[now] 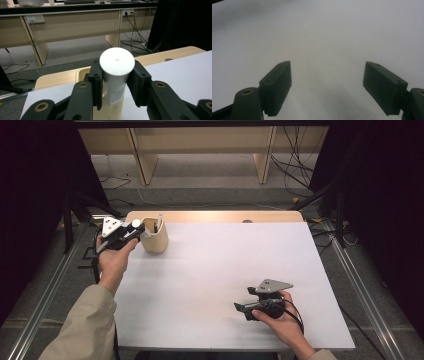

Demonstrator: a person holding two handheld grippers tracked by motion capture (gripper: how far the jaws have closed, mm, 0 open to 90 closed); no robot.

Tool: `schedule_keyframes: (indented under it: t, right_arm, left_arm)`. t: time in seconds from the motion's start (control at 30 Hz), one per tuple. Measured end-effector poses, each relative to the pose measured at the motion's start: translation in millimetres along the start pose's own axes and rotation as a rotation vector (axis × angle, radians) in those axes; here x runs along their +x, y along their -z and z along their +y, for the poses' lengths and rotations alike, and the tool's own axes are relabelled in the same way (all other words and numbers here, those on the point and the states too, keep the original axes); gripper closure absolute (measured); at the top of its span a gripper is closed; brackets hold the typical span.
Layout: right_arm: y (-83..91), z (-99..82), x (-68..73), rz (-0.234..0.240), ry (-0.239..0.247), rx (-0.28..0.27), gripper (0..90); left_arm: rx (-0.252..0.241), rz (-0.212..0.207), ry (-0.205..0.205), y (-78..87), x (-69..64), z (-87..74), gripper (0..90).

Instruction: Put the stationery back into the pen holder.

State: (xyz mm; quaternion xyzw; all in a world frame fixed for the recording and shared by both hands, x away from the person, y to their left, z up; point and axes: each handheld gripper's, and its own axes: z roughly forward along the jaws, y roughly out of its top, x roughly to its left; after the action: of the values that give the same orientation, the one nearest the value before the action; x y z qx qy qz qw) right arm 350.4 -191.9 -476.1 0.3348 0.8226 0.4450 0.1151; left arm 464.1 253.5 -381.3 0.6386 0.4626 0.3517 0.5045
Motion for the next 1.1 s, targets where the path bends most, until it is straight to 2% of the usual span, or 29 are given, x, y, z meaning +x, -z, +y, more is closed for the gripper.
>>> schedule_keyframes:
  t: [0.77, 1.1]
  right_arm:
    - [0.0, -0.1, 0.0, 0.001, 0.0, 0.0, 23.9]
    - [0.1, 0.0, 0.1, 0.001, 0.0, -0.001, 23.9]
  left_arm:
    - [-0.004, 0.018, -0.002, -9.4, 3.0, 5.8, 66.6]
    - [-0.006, 0.043, -0.013, -15.9, 5.9, 5.3, 66.6]
